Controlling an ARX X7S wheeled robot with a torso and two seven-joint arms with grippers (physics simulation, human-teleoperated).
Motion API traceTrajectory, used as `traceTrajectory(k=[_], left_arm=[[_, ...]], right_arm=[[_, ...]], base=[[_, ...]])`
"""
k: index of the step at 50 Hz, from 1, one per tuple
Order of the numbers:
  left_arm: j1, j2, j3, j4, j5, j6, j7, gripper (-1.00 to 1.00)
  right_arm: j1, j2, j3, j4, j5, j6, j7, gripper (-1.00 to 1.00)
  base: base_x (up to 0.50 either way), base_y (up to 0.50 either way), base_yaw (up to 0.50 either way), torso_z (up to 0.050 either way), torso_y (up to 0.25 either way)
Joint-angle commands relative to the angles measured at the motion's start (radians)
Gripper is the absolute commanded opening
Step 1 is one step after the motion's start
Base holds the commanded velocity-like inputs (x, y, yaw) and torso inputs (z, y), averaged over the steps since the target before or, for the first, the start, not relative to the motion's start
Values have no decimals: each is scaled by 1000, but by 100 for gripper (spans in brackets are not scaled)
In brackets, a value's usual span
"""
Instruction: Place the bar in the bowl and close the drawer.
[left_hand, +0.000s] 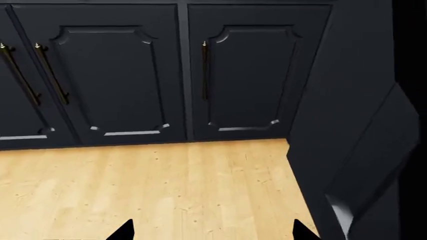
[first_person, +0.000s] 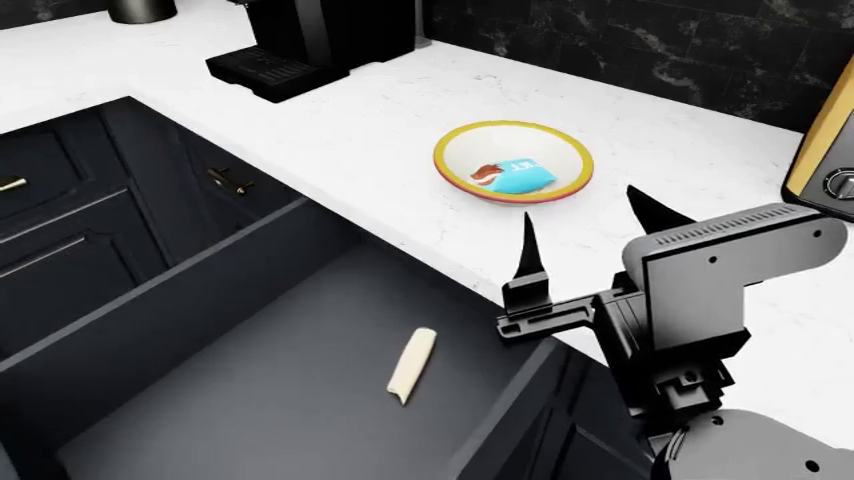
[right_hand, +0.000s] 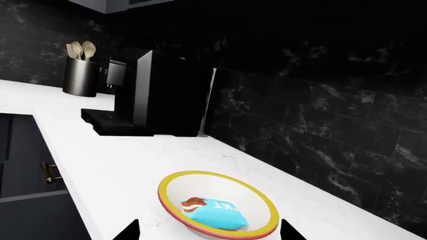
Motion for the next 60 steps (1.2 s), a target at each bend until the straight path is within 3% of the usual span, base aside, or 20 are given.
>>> traceTrajectory(k=[1,26,45,60], left_arm=[[-37,26,73,-82,10,26,18,100],[-84,74,187,-71,44,12,49,100],[-12,131,326,239,36,-122,116,100],[-65,137,408,277,47,-156,111,100]], right_arm=[[-1,3,-3,2,-1,-6,0,100],[-11,10,-7,2,-3,-25,2,100],[-19,14,-14,6,-11,-41,-3,100],[-11,15,-19,-7,0,-36,6,100]], base=[[0,0,0,0,0],[0,0,0,0,0],[0,0,0,0,0],[0,0,0,2,5]])
